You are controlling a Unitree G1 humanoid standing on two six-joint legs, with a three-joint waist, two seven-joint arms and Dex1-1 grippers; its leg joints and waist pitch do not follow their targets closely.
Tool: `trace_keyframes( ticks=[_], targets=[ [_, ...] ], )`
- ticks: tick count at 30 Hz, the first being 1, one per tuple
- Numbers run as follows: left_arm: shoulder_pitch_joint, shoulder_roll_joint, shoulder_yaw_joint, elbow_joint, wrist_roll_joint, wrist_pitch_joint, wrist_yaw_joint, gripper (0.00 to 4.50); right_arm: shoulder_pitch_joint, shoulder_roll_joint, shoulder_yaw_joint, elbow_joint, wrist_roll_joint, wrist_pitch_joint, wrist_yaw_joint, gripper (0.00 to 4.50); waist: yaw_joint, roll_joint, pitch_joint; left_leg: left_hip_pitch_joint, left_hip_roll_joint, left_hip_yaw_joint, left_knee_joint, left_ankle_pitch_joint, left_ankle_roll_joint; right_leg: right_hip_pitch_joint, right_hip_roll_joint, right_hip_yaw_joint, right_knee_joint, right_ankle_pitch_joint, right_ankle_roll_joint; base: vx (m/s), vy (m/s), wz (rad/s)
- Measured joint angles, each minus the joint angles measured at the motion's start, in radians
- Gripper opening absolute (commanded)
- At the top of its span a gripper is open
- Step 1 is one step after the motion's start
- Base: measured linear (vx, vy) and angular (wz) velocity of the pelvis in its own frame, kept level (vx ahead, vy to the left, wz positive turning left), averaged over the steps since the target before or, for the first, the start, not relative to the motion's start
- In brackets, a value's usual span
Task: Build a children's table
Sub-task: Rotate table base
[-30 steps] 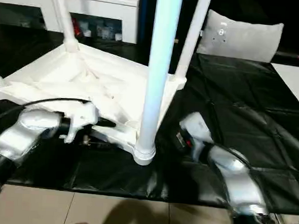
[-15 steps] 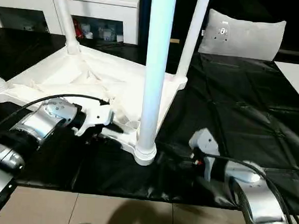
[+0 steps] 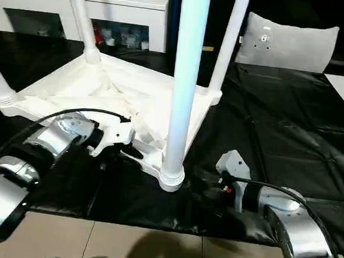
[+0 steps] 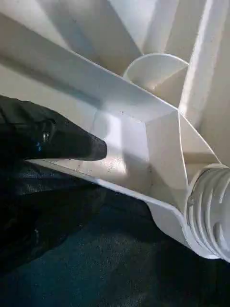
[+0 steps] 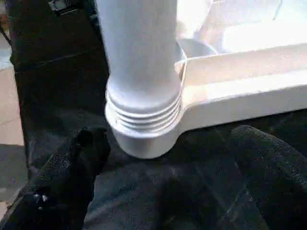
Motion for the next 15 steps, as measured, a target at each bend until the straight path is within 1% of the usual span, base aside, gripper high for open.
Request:
trace_keyframes(
  ticks=[4, 6, 8, 10, 12, 15],
  targets=[
    [-0.019, 0.000, -0.023, 0.004, 0.035, 0.013, 0.007, 0.62, -0.024, 0.020, -0.001, 0.026, -0.002, -0.014, -0.030, 4.50, -0.001, 0.001, -0.001, 0.001, 0.000, 0.000, 0.000, 0.000, 0.000, 0.001, 0.000, 0.000, 0.000, 0.000, 0.000, 0.000, 0.000, 0.00],
    [-0.019, -0.003, -0.018, 0.009, 0.042, 0.022, 0.022, 0.46, -0.024, 0.024, -0.001, 0.026, -0.002, -0.023, -0.031, 4.50, -0.004, 0.003, -0.002, 0.002, 0.000, 0.000, 0.000, 0.000, 0.000, 0.002, 0.000, 0.000, -0.001, 0.000, 0.000, 0.000, 0.000, 0.00],
    [-0.018, -0.008, -0.012, 0.009, 0.043, 0.042, 0.042, 0.43, -0.024, 0.024, -0.001, 0.026, -0.002, -0.025, -0.033, 4.50, -0.009, 0.003, -0.002, 0.005, 0.000, 0.000, 0.000, 0.000, 0.000, 0.004, 0.000, 0.000, -0.001, 0.000, 0.000, 0.000, 0.000, 0.00],
    [-0.017, -0.013, -0.007, 0.009, 0.043, 0.063, 0.061, 0.39, -0.024, 0.024, -0.001, 0.026, -0.003, -0.033, -0.036, 4.50, -0.018, 0.003, -0.002, 0.008, 0.000, 0.000, 0.000, 0.000, 0.000, 0.007, 0.000, 0.000, -0.002, 0.000, 0.000, 0.000, 0.000, 0.00],
    [-0.005, -0.023, 0.022, -0.003, 0.038, 0.124, 0.091, 0.39, -0.024, 0.029, -0.001, 0.026, -0.003, -0.039, -0.048, 4.50, -0.026, 0.003, -0.002, 0.011, 0.000, 0.000, 0.000, 0.000, 0.000, 0.009, 0.000, 0.000, -0.003, 0.000, 0.000, 0.000, 0.000, 0.00],
    [0.006, -0.043, 0.060, -0.019, 0.008, 0.218, 0.144, 0.32, -0.024, 0.047, 0.000, 0.026, -0.020, -0.058, -0.070, 4.50, -0.040, 0.003, -0.002, 0.011, 0.000, 0.000, -0.001, 0.000, 0.000, 0.009, 0.000, -0.001, -0.006, 0.001, 0.001, 0.000, 0.000, 0.00]
  ],
)
